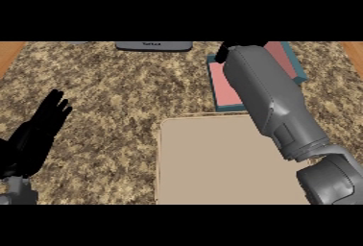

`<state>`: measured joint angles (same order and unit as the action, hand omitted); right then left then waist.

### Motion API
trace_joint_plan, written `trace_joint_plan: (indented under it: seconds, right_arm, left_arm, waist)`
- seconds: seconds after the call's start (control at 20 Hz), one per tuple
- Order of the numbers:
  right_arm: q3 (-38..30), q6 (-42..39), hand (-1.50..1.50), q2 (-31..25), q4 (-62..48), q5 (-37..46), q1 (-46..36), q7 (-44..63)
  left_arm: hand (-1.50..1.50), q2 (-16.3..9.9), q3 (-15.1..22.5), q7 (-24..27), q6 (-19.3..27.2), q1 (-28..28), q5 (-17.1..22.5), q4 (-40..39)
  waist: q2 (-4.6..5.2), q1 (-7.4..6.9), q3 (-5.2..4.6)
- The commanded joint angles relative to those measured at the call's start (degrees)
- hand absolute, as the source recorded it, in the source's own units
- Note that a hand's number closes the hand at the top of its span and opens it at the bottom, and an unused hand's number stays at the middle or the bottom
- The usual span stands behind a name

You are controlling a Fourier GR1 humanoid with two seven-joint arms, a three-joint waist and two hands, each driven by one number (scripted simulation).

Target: Pick the bell pepper from the tray and place it in the cardboard box

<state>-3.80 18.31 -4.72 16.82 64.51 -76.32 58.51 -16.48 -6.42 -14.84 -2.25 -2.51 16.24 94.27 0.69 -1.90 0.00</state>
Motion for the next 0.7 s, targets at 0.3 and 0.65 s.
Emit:
trace_joint_plan:
  seconds: [0.3, 0.65]
  right_arm:
    - [-1.25, 17.37, -1.5, 1.32, 6.66, -0.05, 5.57, -4.76]
    - [-4.25, 34.86, -1.5, 2.74, 17.42, 0.62, 8.42, -0.96]
  left_arm:
    - [0.0, 1.67, 0.31, 1.77, -0.01, 1.82, -1.24, 0.09]
    - [0.0, 0.04, -2.19, 0.03, -0.62, 2.24, 0.67, 0.04]
  waist:
    - [-0.35, 0.66, 0.0]
    - [-1.0, 1.95, 0.01]
